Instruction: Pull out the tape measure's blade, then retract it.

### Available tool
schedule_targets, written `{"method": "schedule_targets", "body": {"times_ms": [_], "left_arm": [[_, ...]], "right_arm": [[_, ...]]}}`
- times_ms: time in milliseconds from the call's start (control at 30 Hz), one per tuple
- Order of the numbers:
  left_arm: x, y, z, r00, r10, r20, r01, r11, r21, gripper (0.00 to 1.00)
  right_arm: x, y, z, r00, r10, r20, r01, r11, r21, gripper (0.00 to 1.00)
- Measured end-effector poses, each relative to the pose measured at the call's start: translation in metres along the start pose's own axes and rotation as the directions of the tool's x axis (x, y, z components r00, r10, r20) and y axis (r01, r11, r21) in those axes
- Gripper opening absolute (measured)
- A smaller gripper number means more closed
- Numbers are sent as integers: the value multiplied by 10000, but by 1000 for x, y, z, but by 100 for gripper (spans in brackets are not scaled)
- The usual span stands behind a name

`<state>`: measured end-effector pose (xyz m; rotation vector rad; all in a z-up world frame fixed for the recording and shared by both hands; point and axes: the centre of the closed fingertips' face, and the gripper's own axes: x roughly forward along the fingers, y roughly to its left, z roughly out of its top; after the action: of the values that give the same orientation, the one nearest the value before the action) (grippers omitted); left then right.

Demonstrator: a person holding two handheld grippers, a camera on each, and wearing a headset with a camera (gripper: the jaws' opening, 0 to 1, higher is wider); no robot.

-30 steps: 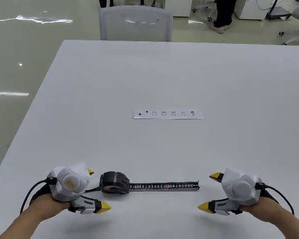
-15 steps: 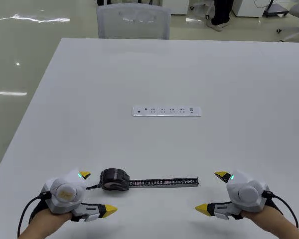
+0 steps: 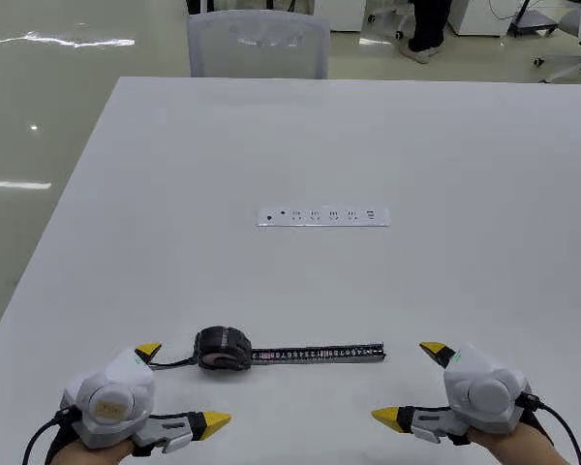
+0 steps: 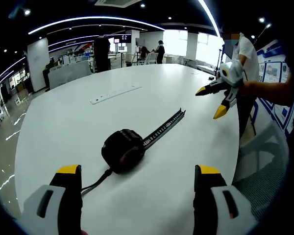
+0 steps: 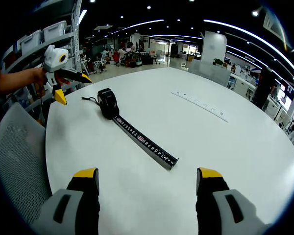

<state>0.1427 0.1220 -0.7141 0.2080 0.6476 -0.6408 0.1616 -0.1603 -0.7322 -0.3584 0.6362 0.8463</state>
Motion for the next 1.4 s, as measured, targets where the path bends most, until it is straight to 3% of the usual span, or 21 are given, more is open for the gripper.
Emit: {"method": "schedule_targets", "body": {"times_ms": [267, 333, 467, 667, 1133, 1400], "left_arm": [[-1, -6, -6, 10000, 62, -25, -62, 10000, -53, 99], [-4, -13, -5, 10000, 76, 38, -76, 9997, -210, 99], [-6, -13, -7, 9998, 190, 112, -184, 9987, -465, 99], [-12, -19, -9, 9993, 377, 32, -376, 9986, -359, 99], [-15, -17, -9, 9966, 797, 217, -777, 9937, -802, 99], [-15, -17, -7, 9960, 852, 251, -825, 9921, -947, 99]], "right_arm": [[-6, 11, -4, 9999, -97, 75, 96, 9999, 106, 89], [-8, 13, -2, 9998, -166, 127, 164, 9997, 180, 90], [-12, 17, 0, 9994, -270, 208, 265, 9993, 275, 91], [-18, 22, 1, 9990, -388, 210, 381, 9987, 343, 93], [-21, 26, 11, 9955, -676, 668, 605, 9928, 1037, 93], [-19, 25, 8, 9965, -646, 536, 599, 9945, 854, 93]]}}
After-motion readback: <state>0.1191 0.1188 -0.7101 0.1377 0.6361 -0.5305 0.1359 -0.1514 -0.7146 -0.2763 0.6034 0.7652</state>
